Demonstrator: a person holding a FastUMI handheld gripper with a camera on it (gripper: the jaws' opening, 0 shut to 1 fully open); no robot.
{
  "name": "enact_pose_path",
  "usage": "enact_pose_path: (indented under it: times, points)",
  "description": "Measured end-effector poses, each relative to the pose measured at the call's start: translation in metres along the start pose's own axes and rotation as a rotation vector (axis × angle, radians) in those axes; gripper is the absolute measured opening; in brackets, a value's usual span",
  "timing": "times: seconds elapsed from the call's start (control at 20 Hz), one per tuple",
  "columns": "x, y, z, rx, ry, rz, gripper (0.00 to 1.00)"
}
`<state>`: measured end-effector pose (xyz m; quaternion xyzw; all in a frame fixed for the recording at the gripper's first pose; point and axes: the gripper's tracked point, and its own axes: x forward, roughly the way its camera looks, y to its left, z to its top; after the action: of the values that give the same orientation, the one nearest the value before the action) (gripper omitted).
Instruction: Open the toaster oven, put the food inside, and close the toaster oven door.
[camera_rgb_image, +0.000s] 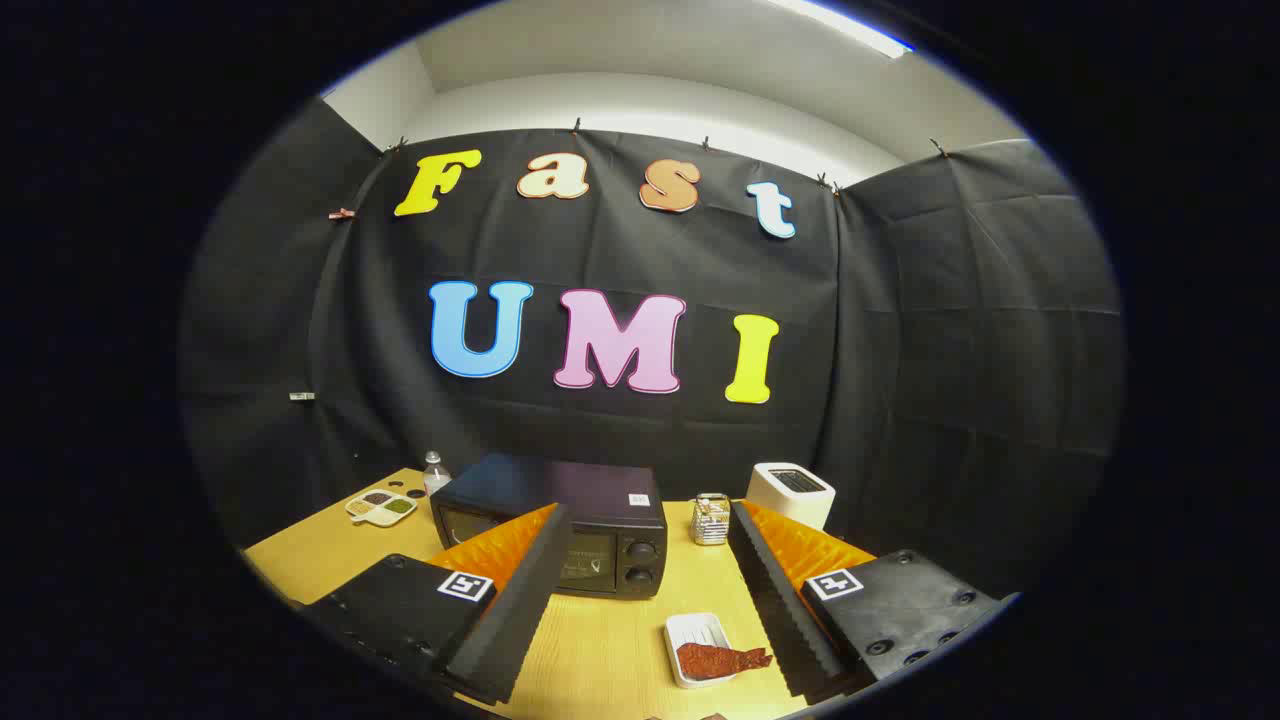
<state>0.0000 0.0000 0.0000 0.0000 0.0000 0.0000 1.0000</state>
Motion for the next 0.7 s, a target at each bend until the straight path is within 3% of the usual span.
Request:
enact_pose_path:
  times: [0.7]
  points:
    - [0.009, 0.03, -0.016, 0.055, 0.049, 0.012, 0.97]
